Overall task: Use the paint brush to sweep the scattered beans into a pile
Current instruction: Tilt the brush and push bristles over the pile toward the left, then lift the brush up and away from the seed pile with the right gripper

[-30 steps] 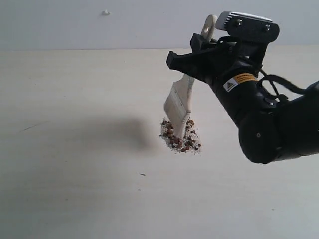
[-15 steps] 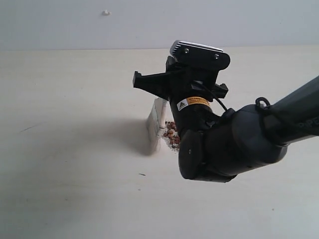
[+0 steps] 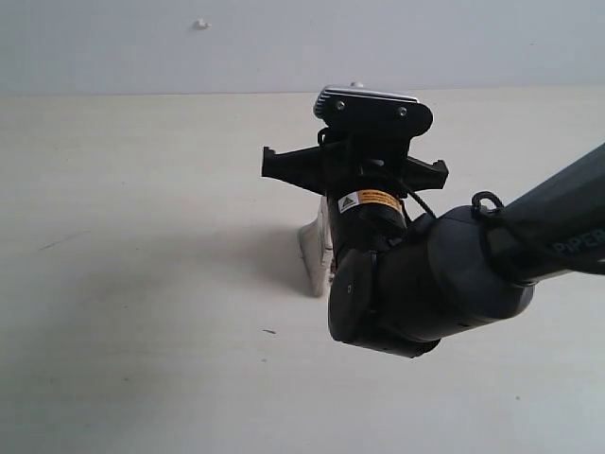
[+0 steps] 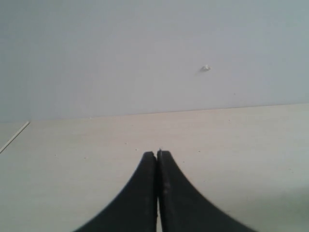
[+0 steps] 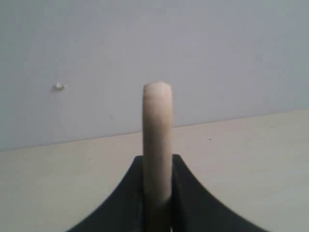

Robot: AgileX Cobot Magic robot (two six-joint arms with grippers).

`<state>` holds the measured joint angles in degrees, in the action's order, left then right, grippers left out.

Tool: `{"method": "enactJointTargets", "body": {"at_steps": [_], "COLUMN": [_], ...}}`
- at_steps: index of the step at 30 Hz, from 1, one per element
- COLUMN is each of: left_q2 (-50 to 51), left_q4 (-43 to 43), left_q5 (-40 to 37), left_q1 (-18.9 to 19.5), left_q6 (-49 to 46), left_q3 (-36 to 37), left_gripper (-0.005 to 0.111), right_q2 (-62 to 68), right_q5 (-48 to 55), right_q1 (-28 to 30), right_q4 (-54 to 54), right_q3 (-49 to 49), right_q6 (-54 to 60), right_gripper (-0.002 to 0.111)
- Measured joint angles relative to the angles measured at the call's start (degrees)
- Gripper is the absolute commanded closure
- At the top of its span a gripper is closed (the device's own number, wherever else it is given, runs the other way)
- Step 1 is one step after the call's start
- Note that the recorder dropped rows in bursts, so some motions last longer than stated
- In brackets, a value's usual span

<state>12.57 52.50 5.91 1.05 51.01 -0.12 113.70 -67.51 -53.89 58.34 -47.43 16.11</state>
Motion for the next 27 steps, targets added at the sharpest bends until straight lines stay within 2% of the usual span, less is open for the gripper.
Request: {"method": "enactJointTargets", "body": {"at_steps": [6,20,22,25,27], "left_q2": [0.0,0.0,0.0,0.0,0.0], "left_q4": [0.0,0.0,0.0,0.0,0.0], "left_q5": [0.0,0.0,0.0,0.0,0.0], "left_q1": [0.0,0.0,0.0,0.0,0.0], "left_q6": [0.0,0.0,0.0,0.0,0.0], "left_q3": [0.0,0.0,0.0,0.0,0.0], "left_gripper": [0.107,0.107,0.107,0.107,0.107], "right_q2": [0.0,-4.4,-6.4,-10.4,-13.3], "right_q5": [-0.5,-0.4,2.0,10.9,17.8], "right_q1": [0.0,0.1,1.5,6.0,10.1], "right_q4": [0.1,-8.6,-12.4,-19.2,-27.9], "right_q3": [0.0,0.0,0.0,0.0,0.0], "right_q6": [0.8,-2.2,-2.2,-0.9,0.9], "right_gripper": [0.108,0.108,0.108,0.108,0.108]}}
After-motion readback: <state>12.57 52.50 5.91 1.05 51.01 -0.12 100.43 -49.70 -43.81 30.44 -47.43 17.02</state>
